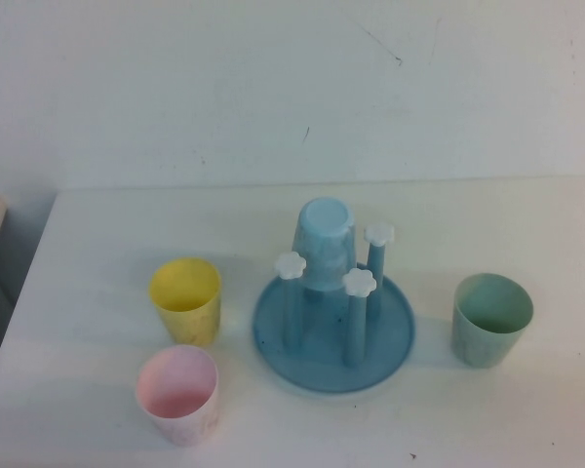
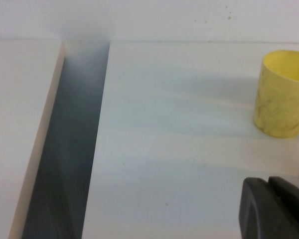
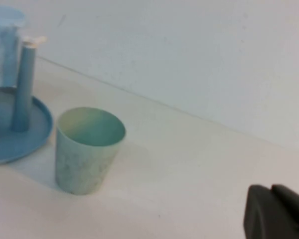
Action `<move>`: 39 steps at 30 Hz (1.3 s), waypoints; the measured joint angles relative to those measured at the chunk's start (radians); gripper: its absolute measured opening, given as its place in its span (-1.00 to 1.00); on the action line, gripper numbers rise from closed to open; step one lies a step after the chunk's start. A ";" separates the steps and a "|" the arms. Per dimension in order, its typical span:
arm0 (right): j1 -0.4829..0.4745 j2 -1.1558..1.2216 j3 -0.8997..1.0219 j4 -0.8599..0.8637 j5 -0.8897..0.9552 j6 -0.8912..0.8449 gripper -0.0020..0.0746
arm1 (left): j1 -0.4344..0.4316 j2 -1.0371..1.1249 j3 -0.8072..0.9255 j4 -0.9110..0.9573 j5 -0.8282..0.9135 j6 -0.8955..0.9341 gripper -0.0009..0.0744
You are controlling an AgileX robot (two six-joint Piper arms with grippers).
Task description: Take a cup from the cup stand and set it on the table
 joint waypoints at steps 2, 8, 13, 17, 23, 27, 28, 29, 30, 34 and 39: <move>-0.057 -0.047 0.046 -0.012 -0.002 0.055 -0.95 | 0.000 0.000 0.000 0.000 0.000 0.000 -0.98; -0.170 -0.104 0.119 -0.018 0.027 0.145 -0.95 | 0.000 0.000 0.000 0.000 0.000 0.000 -0.98; -0.198 -0.106 0.123 -0.022 0.107 0.190 -0.95 | 0.000 0.000 0.000 0.000 0.000 0.000 -0.98; -0.217 -0.106 0.123 -0.033 0.144 0.206 -0.95 | 0.000 0.000 0.000 0.000 0.000 0.000 -0.98; -0.233 -0.106 0.122 -0.035 0.148 0.220 -0.95 | 0.000 0.000 0.000 0.000 0.000 0.000 -0.98; -0.233 -0.106 0.122 -0.035 0.150 0.238 -0.95 | 0.000 0.000 0.000 0.000 0.000 0.002 -0.98; -0.233 -0.106 0.122 -0.037 0.150 0.240 -0.95 | 0.000 0.000 0.000 0.000 0.000 0.002 -0.98; -0.233 -0.106 0.122 -0.037 0.150 0.242 -0.95 | 0.000 0.000 0.000 0.000 0.000 0.002 -0.98; -0.233 -0.106 0.122 -0.037 0.150 0.242 -0.95 | 0.000 0.000 0.000 0.000 0.000 0.002 -0.98; -0.233 -0.106 0.122 -0.037 0.150 0.243 -0.95 | 0.000 0.000 0.000 0.000 0.000 0.002 -0.98; -0.233 -0.106 0.122 -0.037 0.150 0.243 -0.95 | 0.000 0.000 0.000 0.000 0.000 0.002 -0.98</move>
